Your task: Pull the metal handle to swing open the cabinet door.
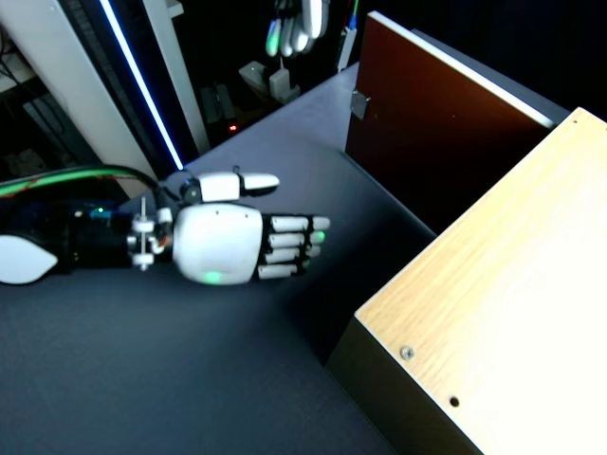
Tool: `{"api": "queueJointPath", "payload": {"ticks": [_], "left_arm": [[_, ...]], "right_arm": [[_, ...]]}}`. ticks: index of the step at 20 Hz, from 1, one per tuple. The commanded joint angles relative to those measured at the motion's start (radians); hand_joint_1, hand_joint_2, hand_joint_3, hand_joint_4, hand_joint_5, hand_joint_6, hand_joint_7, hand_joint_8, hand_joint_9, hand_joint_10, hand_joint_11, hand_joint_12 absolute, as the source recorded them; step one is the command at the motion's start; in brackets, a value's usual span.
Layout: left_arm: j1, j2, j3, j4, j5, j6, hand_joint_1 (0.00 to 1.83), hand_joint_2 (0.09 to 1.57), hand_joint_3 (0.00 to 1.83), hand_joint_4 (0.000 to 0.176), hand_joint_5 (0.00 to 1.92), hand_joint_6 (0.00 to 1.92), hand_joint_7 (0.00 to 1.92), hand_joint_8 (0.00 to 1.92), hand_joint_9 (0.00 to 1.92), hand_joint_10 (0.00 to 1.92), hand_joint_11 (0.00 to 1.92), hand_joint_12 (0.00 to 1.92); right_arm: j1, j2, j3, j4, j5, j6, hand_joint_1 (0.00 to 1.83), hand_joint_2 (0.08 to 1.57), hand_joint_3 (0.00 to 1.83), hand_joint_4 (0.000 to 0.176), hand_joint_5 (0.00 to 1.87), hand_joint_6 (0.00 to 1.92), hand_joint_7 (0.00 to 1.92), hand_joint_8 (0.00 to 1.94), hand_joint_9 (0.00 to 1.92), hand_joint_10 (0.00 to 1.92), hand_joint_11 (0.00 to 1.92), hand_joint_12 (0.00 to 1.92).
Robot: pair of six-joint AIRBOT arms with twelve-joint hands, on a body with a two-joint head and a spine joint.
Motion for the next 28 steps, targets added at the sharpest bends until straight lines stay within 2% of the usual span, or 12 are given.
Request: {"api": "queueJointPath", "payload": {"ticks": [1, 8, 12, 16, 17, 19, 25, 28], "left_arm": [[-0.009, 0.007, 0.001, -0.101, -0.026, 0.009, 0.00, 1.57, 0.20, 0.000, 0.53, 0.00, 0.56, 0.00, 0.52, 0.00, 0.16, 0.81], [-0.010, 0.007, 0.001, -0.101, -0.026, 0.009, 0.00, 1.57, 0.16, 0.000, 0.53, 0.00, 0.54, 0.00, 0.51, 0.00, 0.15, 0.81], [-0.009, 0.007, 0.001, -0.101, -0.026, 0.009, 0.00, 1.57, 0.10, 0.000, 0.53, 0.00, 0.56, 0.00, 0.54, 0.00, 0.16, 0.85], [-0.009, 0.007, 0.001, -0.101, -0.026, 0.009, 0.00, 1.57, 0.04, 0.000, 0.52, 0.00, 0.56, 0.00, 0.53, 0.00, 0.15, 0.86], [-0.009, 0.007, 0.001, -0.101, -0.026, 0.009, 0.00, 1.56, 0.03, 0.000, 0.52, 0.00, 0.56, 0.00, 0.53, 0.00, 0.15, 0.86], [-0.009, 0.007, 0.001, -0.101, -0.026, 0.009, 0.00, 1.54, 0.02, 0.000, 0.52, 0.00, 0.57, 0.01, 0.54, 0.01, 0.15, 0.86], [-0.009, 0.007, 0.001, -0.101, -0.026, 0.009, 0.00, 1.53, 0.01, 0.000, 0.52, 0.00, 0.58, 0.01, 0.55, 0.00, 0.16, 0.86], [-0.009, 0.007, 0.001, -0.101, -0.026, 0.009, 0.00, 1.52, 0.00, 0.000, 0.51, 0.00, 0.57, 0.00, 0.54, 0.00, 0.15, 0.87]], "right_arm": [[0.014, 0.018, 0.000, 0.049, 0.143, 0.008, 0.00, 1.57, 0.10, 0.000, 0.22, 0.00, 0.23, 0.00, 0.21, 0.00, 0.00, 0.72], [0.039, 0.097, -0.035, 0.048, 0.176, 0.008, 0.00, 1.57, 0.10, 0.000, 0.22, 0.00, 0.24, 0.00, 0.22, 0.00, 0.00, 0.73], [0.067, 0.105, -0.012, -0.066, 0.220, 0.008, 0.00, 1.57, 0.09, 0.000, 0.22, 0.00, 0.24, 0.00, 0.22, 0.00, 0.00, 0.76], [0.085, 0.121, -0.012, -0.130, 0.238, 0.008, 0.00, 1.57, 0.07, 0.000, 0.22, 0.00, 0.24, 0.00, 0.22, 0.00, 0.00, 0.80], [0.087, 0.127, -0.015, -0.130, 0.253, -0.018, 0.00, 1.57, 0.06, 0.000, 0.22, 0.00, 0.24, 0.00, 0.22, 0.00, 0.00, 0.80], [0.096, 0.133, -0.015, -0.128, 0.287, -0.175, 0.00, 1.57, 0.06, 0.000, 0.21, 0.00, 0.24, 0.00, 0.23, 0.00, 0.00, 0.82], [0.138, 0.157, -0.032, -0.187, 0.318, -0.244, 0.00, 1.57, 0.05, 0.000, 0.20, 0.00, 0.24, 0.00, 0.24, 0.00, 0.00, 0.86], [0.160, 0.172, -0.051, -0.247, 0.317, -0.244, 0.00, 1.57, 0.05, 0.000, 0.20, 0.00, 0.25, 0.00, 0.26, 0.01, 0.00, 0.86]]}}
